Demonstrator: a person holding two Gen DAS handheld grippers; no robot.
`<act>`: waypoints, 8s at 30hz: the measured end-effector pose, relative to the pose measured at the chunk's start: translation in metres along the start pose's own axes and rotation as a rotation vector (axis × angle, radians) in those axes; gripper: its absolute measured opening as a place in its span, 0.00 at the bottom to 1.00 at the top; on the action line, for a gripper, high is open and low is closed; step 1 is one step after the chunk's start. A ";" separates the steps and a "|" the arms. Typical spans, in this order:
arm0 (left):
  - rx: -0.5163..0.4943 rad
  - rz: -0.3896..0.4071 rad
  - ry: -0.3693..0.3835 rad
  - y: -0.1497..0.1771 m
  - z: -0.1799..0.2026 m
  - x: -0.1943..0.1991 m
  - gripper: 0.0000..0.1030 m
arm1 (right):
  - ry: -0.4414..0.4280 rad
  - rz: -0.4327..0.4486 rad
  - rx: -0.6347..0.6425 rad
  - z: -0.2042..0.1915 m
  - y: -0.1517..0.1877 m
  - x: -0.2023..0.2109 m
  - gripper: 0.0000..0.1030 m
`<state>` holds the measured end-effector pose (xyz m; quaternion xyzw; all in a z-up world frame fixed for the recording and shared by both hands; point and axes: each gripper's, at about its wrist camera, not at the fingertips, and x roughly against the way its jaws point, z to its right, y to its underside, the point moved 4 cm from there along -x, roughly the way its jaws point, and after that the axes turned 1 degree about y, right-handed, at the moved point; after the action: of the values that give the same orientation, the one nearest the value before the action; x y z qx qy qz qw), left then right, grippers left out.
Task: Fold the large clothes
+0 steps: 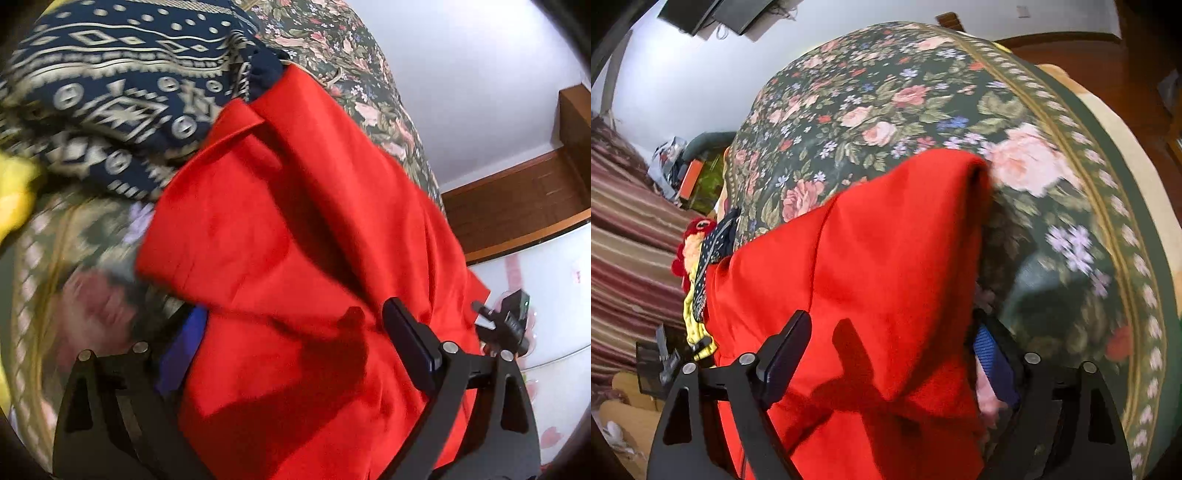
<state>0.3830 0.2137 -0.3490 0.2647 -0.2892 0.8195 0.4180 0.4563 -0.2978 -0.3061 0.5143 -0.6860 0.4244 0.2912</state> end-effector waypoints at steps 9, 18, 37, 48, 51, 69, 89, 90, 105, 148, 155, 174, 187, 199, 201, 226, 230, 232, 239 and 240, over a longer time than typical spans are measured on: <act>-0.090 0.051 -0.093 -0.027 0.027 -0.023 0.57 | 0.058 0.014 0.106 -0.015 -0.009 -0.015 0.25; -0.456 0.183 -0.313 -0.022 0.096 0.000 0.17 | 0.159 0.166 0.217 -0.044 -0.038 0.008 0.17; -0.416 0.183 -0.425 -0.098 0.093 -0.076 0.42 | 0.406 0.225 0.274 -0.008 -0.114 -0.036 0.55; -0.519 0.117 -0.531 -0.062 0.096 -0.041 0.56 | 0.320 0.173 0.107 0.015 -0.084 0.010 0.89; -0.526 0.124 -0.522 -0.048 0.101 -0.022 0.56 | 0.324 0.186 0.141 0.005 -0.064 0.032 0.89; -0.477 0.055 -0.442 0.057 0.087 0.067 0.63 | 0.346 0.170 0.306 -0.029 0.090 0.112 0.89; -0.239 -0.105 -0.249 0.145 0.011 0.071 0.67 | 0.314 0.130 0.206 0.003 0.179 0.105 0.90; -0.248 -0.098 -0.250 0.146 0.014 0.070 0.62 | 0.311 0.135 0.205 0.002 0.179 0.104 0.89; -0.318 0.007 -0.191 0.129 0.063 0.078 0.05 | 0.176 0.126 0.210 -0.019 0.176 0.103 0.13; -0.304 0.184 -0.547 -0.176 0.084 -0.081 0.06 | 0.117 0.312 0.065 0.006 -0.171 0.003 0.11; -0.381 0.140 -0.653 -0.174 0.095 -0.093 0.06 | 0.116 0.385 0.030 0.004 -0.177 0.044 0.20; -0.502 0.256 -0.534 -0.144 0.179 0.011 0.78 | 0.164 0.253 0.200 -0.026 -0.107 0.058 0.20; -0.596 -0.008 -0.584 -0.058 0.124 -0.073 0.79 | 0.331 0.067 0.568 -0.110 -0.048 -0.053 0.20; -0.511 0.021 -0.612 -0.040 0.056 -0.046 0.86 | 0.388 0.116 0.557 -0.057 -0.045 -0.031 0.21; -0.467 0.022 -0.623 -0.038 0.044 -0.039 0.85 | 0.359 0.112 0.521 -0.050 -0.045 -0.025 0.23; -0.340 0.095 -0.645 -0.022 0.022 -0.006 0.86 | 0.467 0.160 0.164 0.078 -0.031 0.053 1.00; -0.300 0.152 -0.687 -0.022 0.019 0.020 0.86 | 0.489 0.190 0.210 0.064 -0.028 0.066 1.00; -0.270 0.190 -0.717 -0.023 0.014 0.038 0.85 | 0.477 0.211 0.234 0.049 -0.025 0.071 1.00; -0.081 0.191 -0.425 -0.011 0.009 0.068 0.86 | 0.390 0.276 0.311 -0.014 -0.031 0.074 1.00; -0.066 0.183 -0.389 -0.008 0.011 0.065 0.86 | 0.379 0.279 0.318 -0.023 -0.031 0.073 1.00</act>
<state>0.3591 0.2443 -0.2956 0.3765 -0.4139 0.7777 0.2866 0.4635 -0.3147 -0.2258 0.3655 -0.6081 0.6514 0.2687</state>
